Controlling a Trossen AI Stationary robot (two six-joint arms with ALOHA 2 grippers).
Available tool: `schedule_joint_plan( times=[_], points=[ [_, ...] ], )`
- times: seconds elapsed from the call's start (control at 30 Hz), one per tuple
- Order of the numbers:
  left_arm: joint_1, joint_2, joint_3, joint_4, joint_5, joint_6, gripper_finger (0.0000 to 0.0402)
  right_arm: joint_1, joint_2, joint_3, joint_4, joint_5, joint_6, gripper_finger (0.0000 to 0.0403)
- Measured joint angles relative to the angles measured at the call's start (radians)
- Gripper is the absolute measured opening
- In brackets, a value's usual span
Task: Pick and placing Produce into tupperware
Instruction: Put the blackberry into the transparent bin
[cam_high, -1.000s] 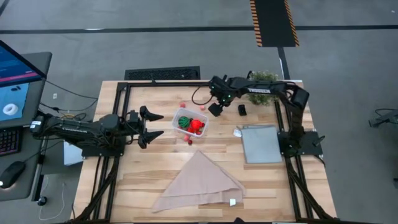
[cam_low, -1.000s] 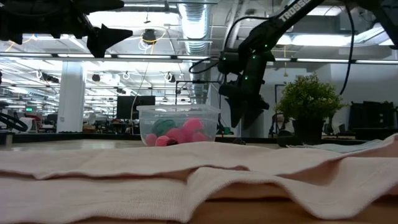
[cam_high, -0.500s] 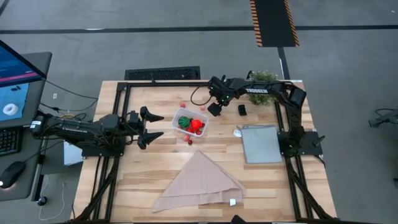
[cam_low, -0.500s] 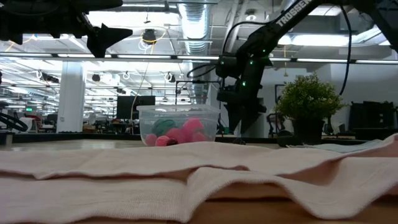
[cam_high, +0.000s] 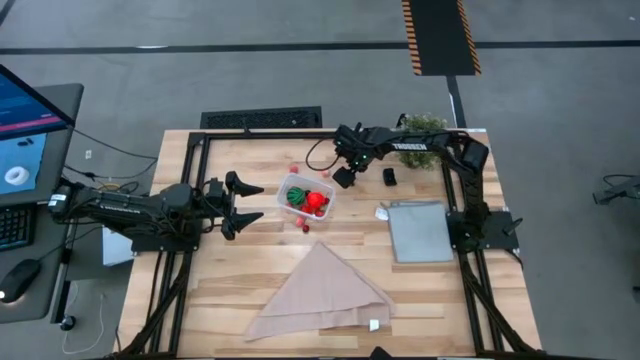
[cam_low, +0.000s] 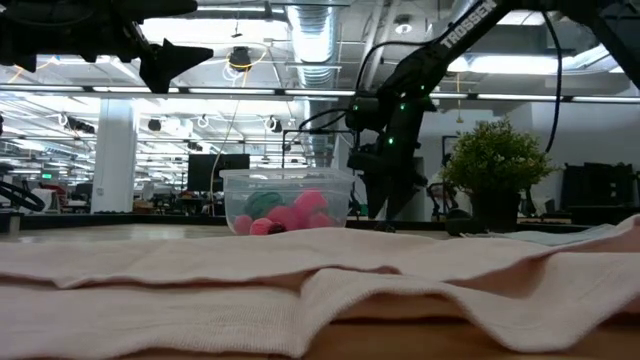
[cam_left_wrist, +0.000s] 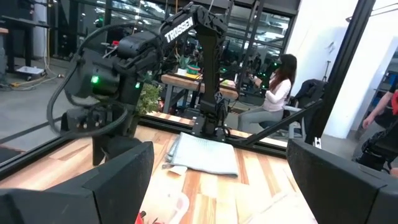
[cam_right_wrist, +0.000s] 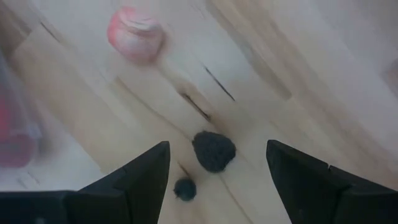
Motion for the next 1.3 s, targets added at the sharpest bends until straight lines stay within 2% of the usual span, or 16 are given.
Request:
schedule_joint_plan(
  times=[0.4, 0.53, 0.63, 0.87, 0.97, 1.07, 1.23, 1.3],
  points=[
    [0.0, 0.0, 0.0, -0.002, -0.002, -0.008, 0.0357, 0.013, 0.046, -0.001, -0.007, -0.009, -0.014, 0.0289],
    [0.0, 0.0, 0.0, -0.002, -0.002, -0.008, 0.0357, 0.005, 0.046, -0.001, -0.007, -0.01, -0.009, 0.0273],
    [0.0, 0.0, 0.0, -0.002, -0.002, -0.01, 0.0357, 0.004, 0.046, -0.001, -0.007, -0.009, -0.007, 0.0245],
    [0.0, 0.0, 0.0, -0.004, -0.002, -0.012, 0.0357, 0.005, 0.047, -0.001, 0.001, -0.006, -0.008, 0.0136],
    [0.0, 0.0, 0.0, -0.004, -0.002, -0.012, 0.0357, 0.005, 0.046, -0.001, 0.0, -0.007, -0.01, 0.0107],
    [0.0, 0.0, 0.0, -0.004, -0.002, -0.012, 0.0357, 0.004, 0.046, -0.001, -0.004, -0.009, -0.011, 0.011],
    [0.0, 0.0, 0.0, -0.004, -0.002, -0.012, 0.0357, -0.01, 0.047, 0.021, -0.061, -0.009, -0.011, 0.0154],
    [0.0, 0.0, 0.0, -0.004, -0.002, -0.012, 0.0357, -0.017, 0.047, 0.034, -0.068, -0.008, -0.01, 0.0155]
  ],
)
